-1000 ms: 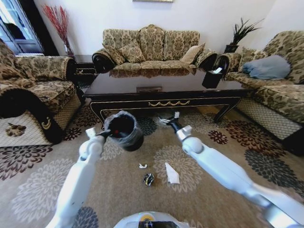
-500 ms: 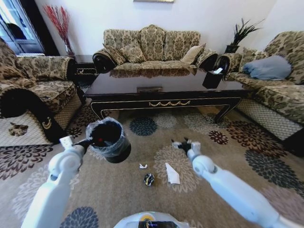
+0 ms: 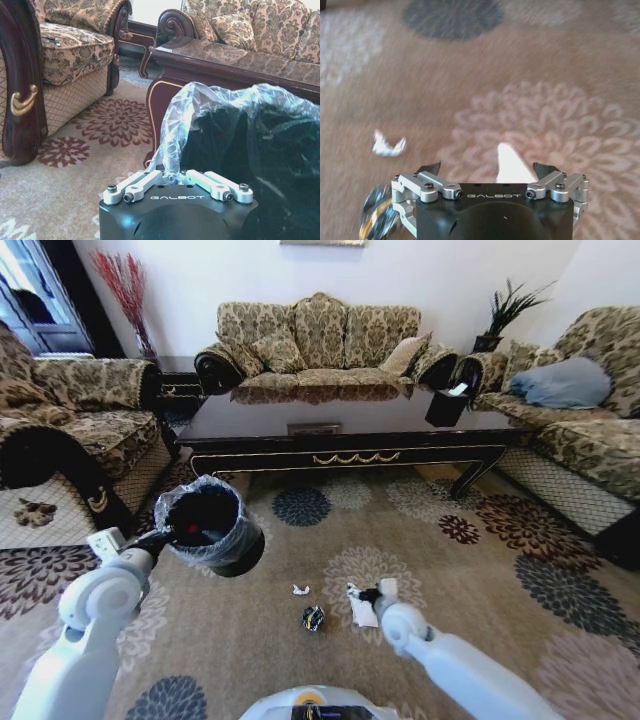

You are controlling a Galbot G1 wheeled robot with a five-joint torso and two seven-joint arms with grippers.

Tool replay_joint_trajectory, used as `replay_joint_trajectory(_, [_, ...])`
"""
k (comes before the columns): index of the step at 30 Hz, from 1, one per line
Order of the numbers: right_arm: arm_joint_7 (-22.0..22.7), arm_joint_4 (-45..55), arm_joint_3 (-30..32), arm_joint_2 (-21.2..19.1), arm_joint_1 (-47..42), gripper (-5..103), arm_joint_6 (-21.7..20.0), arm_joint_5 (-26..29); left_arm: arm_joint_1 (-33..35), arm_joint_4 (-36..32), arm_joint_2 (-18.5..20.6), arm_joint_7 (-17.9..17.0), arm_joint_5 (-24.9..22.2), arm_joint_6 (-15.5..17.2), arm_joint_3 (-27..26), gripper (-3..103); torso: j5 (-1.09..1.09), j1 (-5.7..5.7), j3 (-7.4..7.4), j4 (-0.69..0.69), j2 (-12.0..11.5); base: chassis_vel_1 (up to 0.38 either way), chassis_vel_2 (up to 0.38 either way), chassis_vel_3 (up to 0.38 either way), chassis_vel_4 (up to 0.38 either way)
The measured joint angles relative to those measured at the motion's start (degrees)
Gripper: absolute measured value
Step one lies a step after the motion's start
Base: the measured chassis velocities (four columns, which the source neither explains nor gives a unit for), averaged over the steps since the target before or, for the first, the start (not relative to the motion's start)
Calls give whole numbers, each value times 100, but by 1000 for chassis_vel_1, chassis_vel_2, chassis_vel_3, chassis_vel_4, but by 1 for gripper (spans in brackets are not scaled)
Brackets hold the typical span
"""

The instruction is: Move to the front of the table and pick up the trash from the floor, then place it into the trash bin.

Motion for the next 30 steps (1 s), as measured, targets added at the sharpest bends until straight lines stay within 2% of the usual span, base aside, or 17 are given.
replay_joint_trajectory(3, [155,-183,-459,211,201,100,-22,72,128,-54,-19,19,23,-23,-28,4,0,0,0,-3,0,0,0,0,0])
replay_joint_trajectory(13, [499,-524,-1269,622,734,100,-14,226,137,-103,-9,58,19,-41,-64,4,1,0,0,-2,0,0,0,0,0])
replay_joint_trajectory(23, [548,-1189,-1653,989,1190,100,-2,470,54,-48,-104,68,54,-45,-21,4,0,0,0,-1,0,0,0,0,0])
replay_joint_trajectory(30, [778,-1414,-1852,1267,1322,100,-51,796,-34,49,-130,72,94,-47,33,4,0,0,1,-1,-1,0,0,0,0])
